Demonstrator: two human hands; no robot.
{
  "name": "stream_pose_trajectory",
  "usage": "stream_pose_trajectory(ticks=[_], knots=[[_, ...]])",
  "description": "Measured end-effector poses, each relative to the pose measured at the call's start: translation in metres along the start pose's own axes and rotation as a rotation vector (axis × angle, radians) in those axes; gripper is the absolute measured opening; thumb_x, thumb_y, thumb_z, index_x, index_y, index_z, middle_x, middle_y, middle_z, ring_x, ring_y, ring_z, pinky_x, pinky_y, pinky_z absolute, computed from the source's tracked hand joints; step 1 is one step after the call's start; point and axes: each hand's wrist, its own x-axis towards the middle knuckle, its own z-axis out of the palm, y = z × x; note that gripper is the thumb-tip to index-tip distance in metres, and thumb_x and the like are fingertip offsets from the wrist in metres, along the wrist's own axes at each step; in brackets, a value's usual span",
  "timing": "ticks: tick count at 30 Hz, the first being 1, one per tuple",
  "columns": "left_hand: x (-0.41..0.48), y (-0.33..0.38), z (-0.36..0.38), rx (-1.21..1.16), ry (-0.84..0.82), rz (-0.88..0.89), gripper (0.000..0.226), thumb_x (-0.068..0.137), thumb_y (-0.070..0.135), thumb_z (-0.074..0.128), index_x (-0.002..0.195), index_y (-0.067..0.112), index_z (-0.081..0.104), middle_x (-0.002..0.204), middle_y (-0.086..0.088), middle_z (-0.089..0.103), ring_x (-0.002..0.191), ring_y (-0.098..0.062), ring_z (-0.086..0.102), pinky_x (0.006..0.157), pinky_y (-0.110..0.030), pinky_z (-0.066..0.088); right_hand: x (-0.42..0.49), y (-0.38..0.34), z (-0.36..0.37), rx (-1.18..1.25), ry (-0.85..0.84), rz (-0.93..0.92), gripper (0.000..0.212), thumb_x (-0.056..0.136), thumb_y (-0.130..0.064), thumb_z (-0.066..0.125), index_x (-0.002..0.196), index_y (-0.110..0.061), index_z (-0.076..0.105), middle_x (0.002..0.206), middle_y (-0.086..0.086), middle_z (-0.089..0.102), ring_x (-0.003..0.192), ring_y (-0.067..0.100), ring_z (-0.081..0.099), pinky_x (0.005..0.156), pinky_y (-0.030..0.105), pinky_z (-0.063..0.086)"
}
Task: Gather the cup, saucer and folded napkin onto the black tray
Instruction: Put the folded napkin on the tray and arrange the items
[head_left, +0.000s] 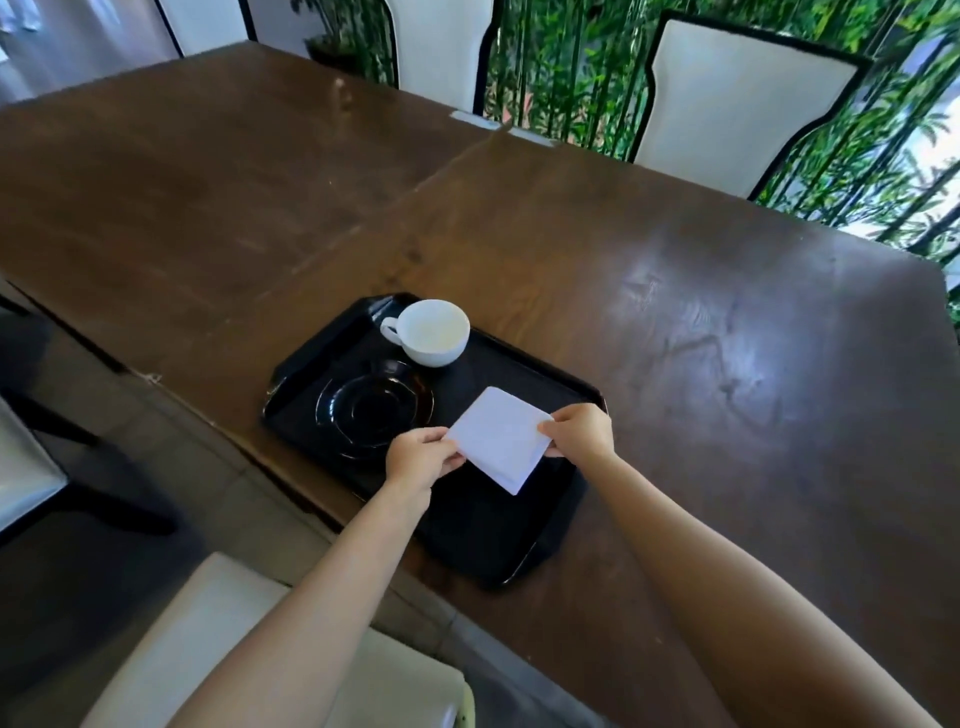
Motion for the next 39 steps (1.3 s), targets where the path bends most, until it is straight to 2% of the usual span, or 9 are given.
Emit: stream_pose_trajectory(ticks=[4, 8, 10, 13, 17, 22, 27, 36, 39], knots=[[0.005, -0.017, 0.010, 0.079, 0.115, 0.019, 0.030, 0.080, -0.013, 0.056, 0.108, -0.005, 0.061, 0.106, -0.020, 0.064, 0.083, -0.024, 0.066, 0.077, -0.032, 0.055, 0.001, 0.002, 0.006, -0.126, -0.002, -0.007, 0.010, 0.073, -0.002, 0.050, 0.067, -0.007, 0.057, 0.072, 0.017, 0.065, 0.065, 0.033, 0.065, 0.064, 0.028, 0.045], [0.004, -0.024, 0.013, 0.215, 0.167, 0.091, 0.022, 0.079, -0.010, 0.055, 0.091, 0.007, 0.063, 0.099, -0.018, 0.067, 0.079, -0.025, 0.067, 0.075, -0.031, 0.055, 0.002, 0.004, 0.014, -0.333, 0.030, -0.070, 0.022, 0.077, -0.005, 0.050, 0.058, -0.009, 0.039, 0.058, 0.006, 0.044, 0.053, 0.023, 0.041, 0.049, 0.024, 0.029], [0.003, -0.025, 0.013, 0.318, 0.181, 0.144, 0.022, 0.079, -0.007, 0.056, 0.094, 0.006, 0.065, 0.101, -0.017, 0.067, 0.082, -0.028, 0.068, 0.077, -0.035, 0.056, 0.002, 0.004, 0.016, -0.465, 0.042, -0.101, 0.028, 0.083, -0.007, 0.049, 0.058, -0.010, 0.034, 0.061, 0.003, 0.041, 0.059, 0.025, 0.043, 0.046, 0.025, 0.026], [0.003, -0.025, 0.013, 0.463, 0.191, 0.204, 0.024, 0.079, -0.005, 0.054, 0.098, 0.005, 0.066, 0.110, -0.017, 0.059, 0.089, -0.030, 0.064, 0.086, -0.041, 0.053, 0.003, 0.002, 0.017, -0.579, 0.028, -0.145, 0.009, 0.087, -0.007, 0.047, 0.079, -0.005, 0.051, 0.086, 0.010, 0.054, 0.081, 0.032, 0.057, 0.062, 0.028, 0.039], [-0.001, -0.025, 0.013, 0.556, 0.192, 0.269, 0.024, 0.082, -0.003, 0.051, 0.099, 0.005, 0.065, 0.114, -0.014, 0.051, 0.085, -0.022, 0.056, 0.078, -0.027, 0.044, 0.004, 0.002, 0.018, -0.693, 0.014, -0.213, 0.016, 0.088, -0.008, 0.046, 0.098, 0.000, 0.055, 0.109, 0.015, 0.055, 0.100, 0.034, 0.055, 0.069, 0.031, 0.039], [-0.008, -0.030, 0.012, 0.555, 0.161, 0.329, 0.023, 0.084, -0.003, 0.054, 0.104, 0.004, 0.064, 0.116, -0.013, 0.046, 0.089, -0.023, 0.058, 0.082, -0.024, 0.043, 0.001, 0.007, 0.017, -0.745, -0.019, -0.287, 0.028, 0.087, -0.014, 0.051, 0.113, -0.002, 0.053, 0.114, 0.014, 0.052, 0.111, 0.032, 0.048, 0.073, 0.033, 0.039], [-0.010, -0.030, 0.006, 0.554, 0.125, 0.344, 0.026, 0.084, -0.003, 0.056, 0.108, 0.004, 0.064, 0.118, -0.014, 0.048, 0.087, -0.018, 0.055, 0.083, -0.021, 0.042, -0.004, 0.010, 0.015, -0.786, -0.044, -0.317, 0.043, 0.089, -0.024, 0.053, 0.127, -0.006, 0.045, 0.123, 0.014, 0.050, 0.118, 0.032, 0.044, 0.091, 0.040, 0.042], [-0.015, -0.010, -0.016, 0.528, 0.063, 0.417, 0.029, 0.080, -0.006, 0.054, 0.100, 0.011, 0.067, 0.111, -0.007, 0.055, 0.089, -0.010, 0.054, 0.073, -0.014, 0.039, -0.009, 0.006, 0.016, -0.814, -0.069, -0.314, 0.052, 0.088, -0.030, 0.055, 0.132, -0.007, 0.039, 0.132, 0.014, 0.046, 0.124, 0.032, 0.040, 0.094, 0.041, 0.041], [-0.006, 0.015, -0.028, 0.476, 0.100, 0.497, 0.030, 0.080, -0.003, 0.055, 0.100, 0.014, 0.068, 0.106, -0.002, 0.058, 0.089, -0.008, 0.056, 0.078, -0.017, 0.042, -0.003, -0.002, 0.014, -0.760, -0.044, -0.341, 0.060, 0.091, -0.036, 0.052, 0.140, -0.008, 0.031, 0.140, 0.014, 0.041, 0.130, 0.032, 0.036, 0.100, 0.043, 0.039]])
